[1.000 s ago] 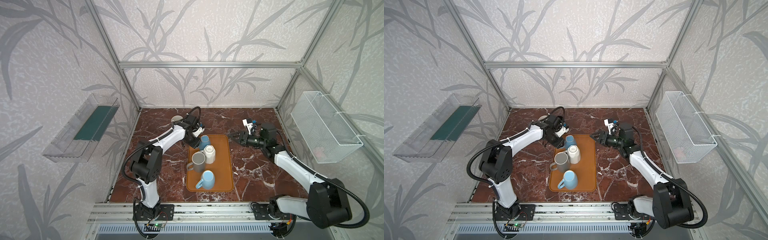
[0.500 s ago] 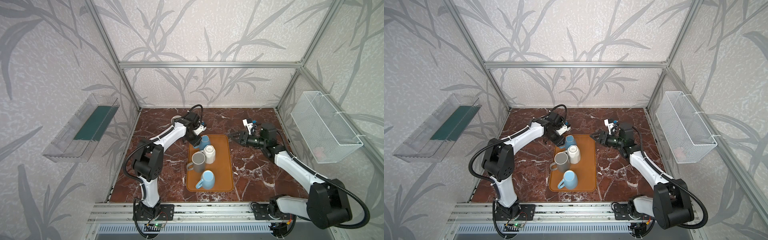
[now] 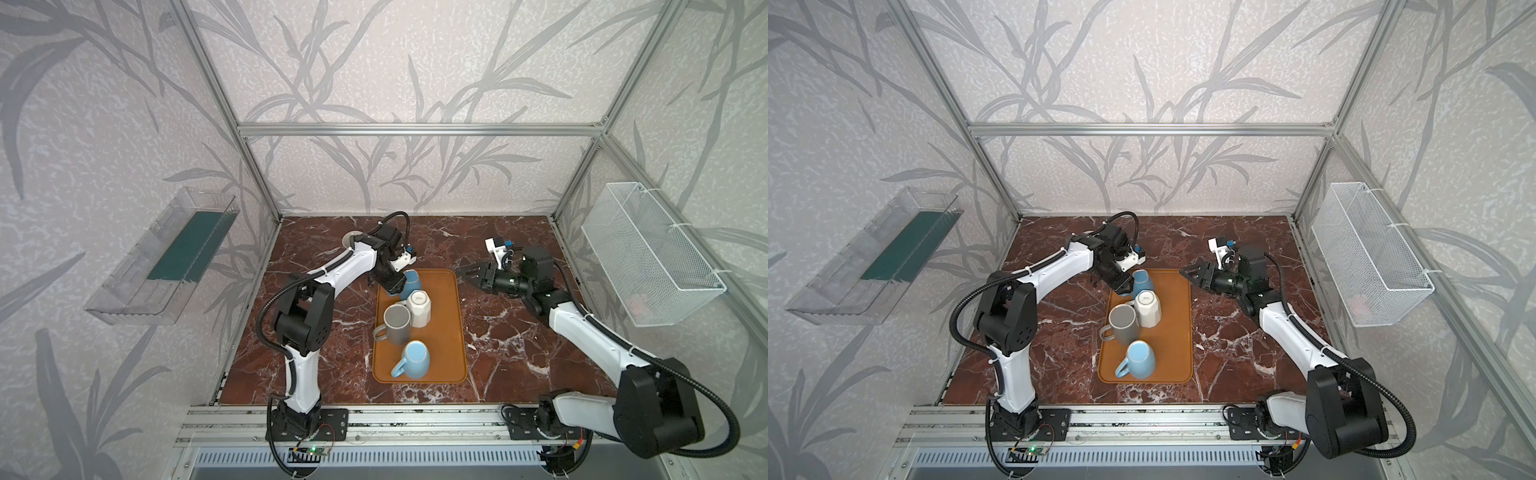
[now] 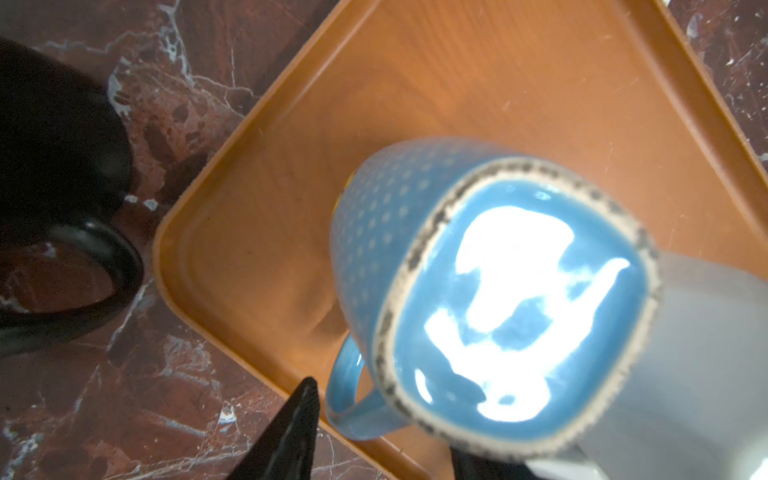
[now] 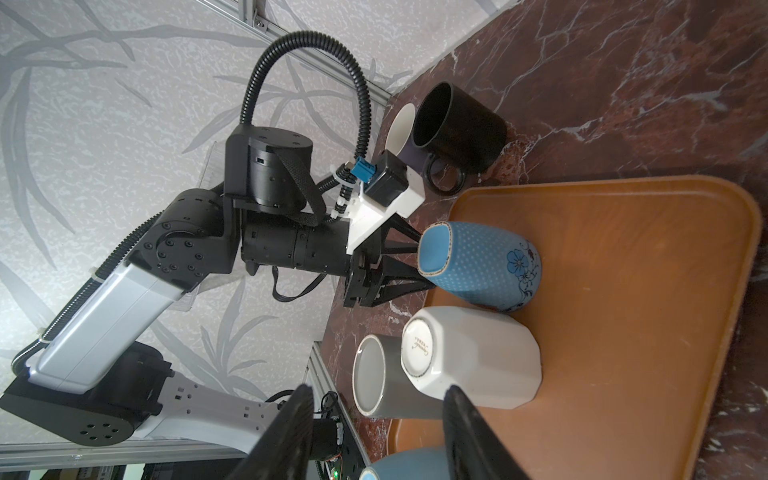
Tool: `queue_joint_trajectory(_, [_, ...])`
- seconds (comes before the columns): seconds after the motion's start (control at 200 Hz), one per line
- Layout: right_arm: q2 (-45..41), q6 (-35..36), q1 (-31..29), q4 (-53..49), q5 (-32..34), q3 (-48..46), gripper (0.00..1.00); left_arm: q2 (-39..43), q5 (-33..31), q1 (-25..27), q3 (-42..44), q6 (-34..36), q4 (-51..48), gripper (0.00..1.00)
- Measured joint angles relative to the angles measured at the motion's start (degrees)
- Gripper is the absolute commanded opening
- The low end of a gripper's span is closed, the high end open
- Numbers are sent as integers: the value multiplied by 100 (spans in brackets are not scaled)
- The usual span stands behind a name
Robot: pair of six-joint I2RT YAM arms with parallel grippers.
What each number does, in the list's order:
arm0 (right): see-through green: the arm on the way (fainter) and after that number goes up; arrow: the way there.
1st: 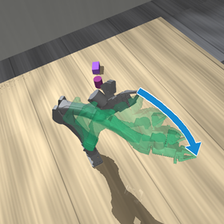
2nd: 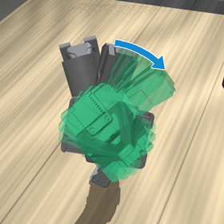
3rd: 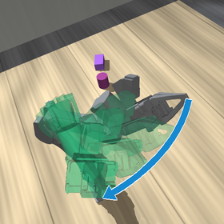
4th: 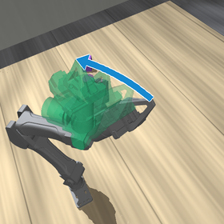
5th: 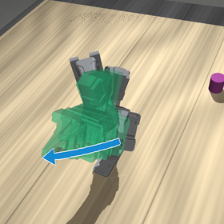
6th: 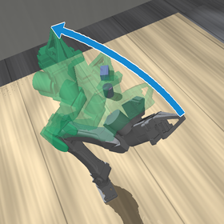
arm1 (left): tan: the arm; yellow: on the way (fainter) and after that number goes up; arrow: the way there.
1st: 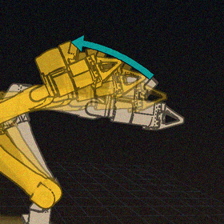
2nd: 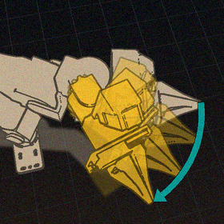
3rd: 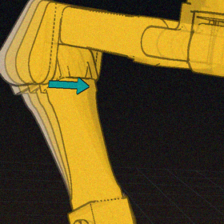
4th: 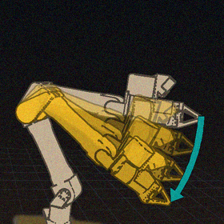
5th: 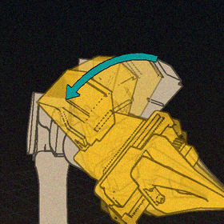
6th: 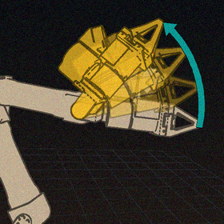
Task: Turn the mug right side up
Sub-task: 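Close the left gripper on the blue dotted mug's handle and lift it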
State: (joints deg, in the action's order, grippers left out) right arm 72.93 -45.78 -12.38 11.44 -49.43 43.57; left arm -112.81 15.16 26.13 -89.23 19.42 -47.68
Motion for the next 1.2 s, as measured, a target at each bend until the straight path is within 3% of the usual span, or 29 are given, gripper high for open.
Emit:
queue_joint_trajectory(1.0, [-66, 22, 0, -22, 48, -2, 51, -208, 199, 2, -247, 0, -192, 1])
queue_joint_trajectory(1.199, [-66, 20, 0, -17, 48, -7, 51, -20, 186, 7, 46, -168, 35, 0])
